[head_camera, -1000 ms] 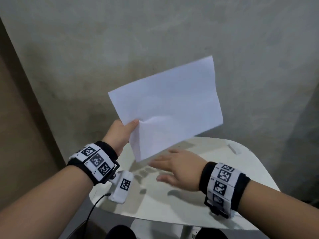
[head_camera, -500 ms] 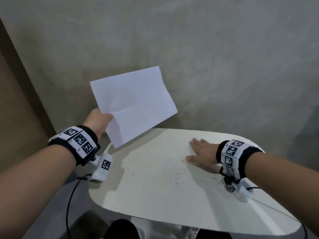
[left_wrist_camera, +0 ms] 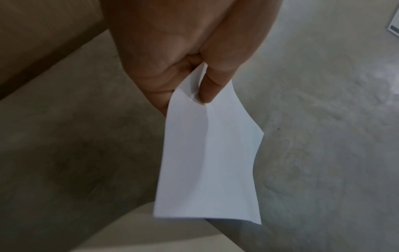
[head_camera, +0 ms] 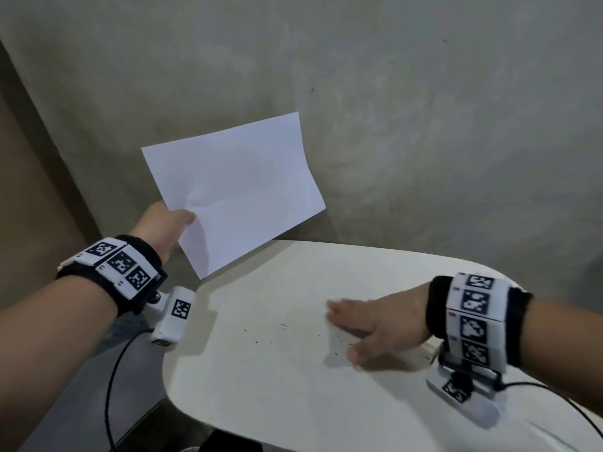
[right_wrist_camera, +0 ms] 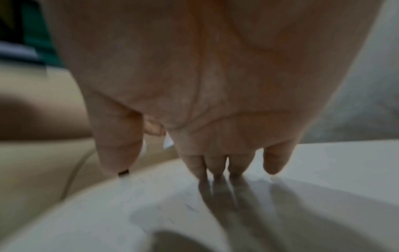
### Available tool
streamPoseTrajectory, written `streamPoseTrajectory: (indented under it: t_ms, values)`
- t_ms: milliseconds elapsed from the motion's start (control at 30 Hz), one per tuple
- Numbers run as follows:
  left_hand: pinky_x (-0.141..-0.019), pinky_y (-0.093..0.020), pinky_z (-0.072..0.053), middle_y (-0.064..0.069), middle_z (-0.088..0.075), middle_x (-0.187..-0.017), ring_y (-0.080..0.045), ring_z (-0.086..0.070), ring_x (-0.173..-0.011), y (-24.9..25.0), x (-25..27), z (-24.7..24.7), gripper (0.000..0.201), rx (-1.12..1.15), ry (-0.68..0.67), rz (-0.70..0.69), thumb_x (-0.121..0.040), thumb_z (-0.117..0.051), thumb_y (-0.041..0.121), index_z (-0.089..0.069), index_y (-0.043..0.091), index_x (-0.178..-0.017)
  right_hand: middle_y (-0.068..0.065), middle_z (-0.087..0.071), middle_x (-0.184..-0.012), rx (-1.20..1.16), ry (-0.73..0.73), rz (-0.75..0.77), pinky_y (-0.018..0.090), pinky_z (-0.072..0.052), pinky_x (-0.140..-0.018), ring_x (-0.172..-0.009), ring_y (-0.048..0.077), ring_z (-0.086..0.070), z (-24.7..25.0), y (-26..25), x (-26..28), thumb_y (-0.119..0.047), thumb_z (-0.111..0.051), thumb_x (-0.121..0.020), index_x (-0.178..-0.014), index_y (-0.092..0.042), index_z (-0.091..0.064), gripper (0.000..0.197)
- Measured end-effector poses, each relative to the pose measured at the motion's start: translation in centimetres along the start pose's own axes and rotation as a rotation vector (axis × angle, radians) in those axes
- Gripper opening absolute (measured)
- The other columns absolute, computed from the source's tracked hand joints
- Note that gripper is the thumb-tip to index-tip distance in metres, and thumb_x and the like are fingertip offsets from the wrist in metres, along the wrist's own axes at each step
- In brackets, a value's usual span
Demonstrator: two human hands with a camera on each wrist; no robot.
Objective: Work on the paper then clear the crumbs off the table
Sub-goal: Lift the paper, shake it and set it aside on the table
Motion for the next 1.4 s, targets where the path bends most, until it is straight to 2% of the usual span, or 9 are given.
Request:
streamPoseTrajectory:
  t_ms: [133,333,400,533,767,933,1033,1200,1400]
  values:
    - [-0.054,-0.027,-0.034,-0.004,-0.045,-0.070,-0.020,-0.043,-0.060,-0.8,-0.2,0.6,0.018,0.003,0.027,0.042,-0.096,-0.051,0.006,-0.052,0.010,-0.078,-0.010,-0.054,-0.138,-0.318,0.356,0.006,0.028,-0.031,-0.113,-0.129,0.010,-0.048,6.2,0.8,-0.4,-0.036,-0.050,-0.097,-0.133,-0.021,-0.056,0.039]
    - [-0.074,-0.038,-0.046,-0.012,-0.060,-0.096,-0.030,-0.059,-0.086,-2.5,-0.8,2.4,0.020,0.044,0.021,0.112,-0.085,-0.061,0.015,-0.061,0.006,-0.102,0.000,0.015,-0.160,0.183,0.044,-0.079,0.039,-0.004,-0.121,-0.148,0.014,0.007,2.7,-1.3,-2.3,-0.056,-0.035,-0.095,-0.153,-0.014,0.006,0.082]
    - [-0.072,-0.035,-0.047,-0.008,-0.061,-0.091,-0.027,-0.060,-0.083,-2.7,-1.1,2.8,0.010,0.059,0.021,0.105,-0.091,-0.058,0.009,-0.061,0.007,-0.100,-0.006,-0.001,-0.161,0.094,-0.081,0.028,0.035,-0.008,-0.121,-0.148,0.009,-0.007,1.9,-3.7,-1.1,-0.052,-0.041,-0.095,-0.153,-0.019,-0.008,0.074]
    - [-0.082,-0.040,-0.051,-0.009,-0.065,-0.101,-0.031,-0.062,-0.096,-3.0,-1.1,3.5,0.020,0.078,0.028,0.099,-0.093,-0.056,0.007,-0.062,0.008,-0.111,-0.001,-0.063,-0.128,-0.144,0.371,0.094,0.026,-0.039,-0.102,-0.114,0.012,-0.057,9.6,-5.4,-3.8,-0.030,-0.049,-0.097,-0.126,-0.014,-0.060,0.036]
    - [-0.085,-0.045,-0.051,-0.016,-0.066,-0.112,-0.036,-0.064,-0.100,-3.7,-1.0,3.6,0.026,0.068,-0.007,0.117,-0.092,-0.057,0.007,-0.060,0.003,-0.118,-0.002,0.012,-0.160,0.319,0.032,0.040,0.041,-0.008,-0.121,-0.149,0.015,0.002,4.7,-7.3,-6.5,-0.054,-0.036,-0.096,-0.153,-0.012,0.002,0.080]
    - [-0.088,-0.044,-0.051,-0.015,-0.066,-0.109,-0.033,-0.063,-0.097,-3.4,-1.1,2.4,0.013,0.032,-0.064,0.122,-0.093,-0.053,0.004,-0.064,0.012,-0.096,-0.013,-0.067,-0.115,-0.049,0.150,0.094,0.024,-0.039,-0.099,-0.103,0.005,-0.059,7.7,-7.1,-2.3,-0.036,-0.049,-0.096,-0.116,-0.016,-0.066,0.034]
    - [-0.077,-0.039,-0.052,-0.013,-0.064,-0.093,-0.029,-0.061,-0.080,-3.0,-1.1,1.8,0.009,0.025,-0.051,0.113,-0.093,-0.055,0.007,-0.062,0.011,-0.089,-0.005,-0.050,-0.142,0.086,0.340,0.021,0.034,-0.032,-0.111,-0.130,0.015,-0.047,10.3,-6.8,-5.2,-0.044,-0.043,-0.097,-0.137,-0.017,-0.050,0.049]
    - [-0.076,-0.036,-0.047,-0.011,-0.062,-0.091,-0.027,-0.059,-0.079,-2.8,-0.7,0.7,0.019,-0.019,-0.127,0.093,-0.094,-0.050,0.001,-0.062,0.013,-0.085,0.002,0.011,-0.160,0.332,0.082,0.166,0.042,-0.006,-0.121,-0.149,0.020,0.006,3.3,-10.9,-6.6,-0.050,-0.041,-0.096,-0.153,-0.012,0.002,0.081]
    - [-0.087,-0.041,-0.049,-0.017,-0.065,-0.112,-0.030,-0.063,-0.096,-3.1,-0.2,-0.5,0.018,-0.041,-0.206,0.120,-0.095,-0.049,0.002,-0.062,0.014,-0.092,-0.015,-0.041,-0.148,-0.088,0.139,0.124,0.025,-0.026,-0.115,-0.135,0.005,-0.038,4.5,-6.5,0.6,-0.041,-0.045,-0.097,-0.142,-0.026,-0.044,0.047]
Point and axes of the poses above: each hand's wrist, its own x-axis away from the middle knuckle, its own z-axis out of the back of the hand, y = z × x, the point moved 6 cm from there along -x, towards the middle knuckle
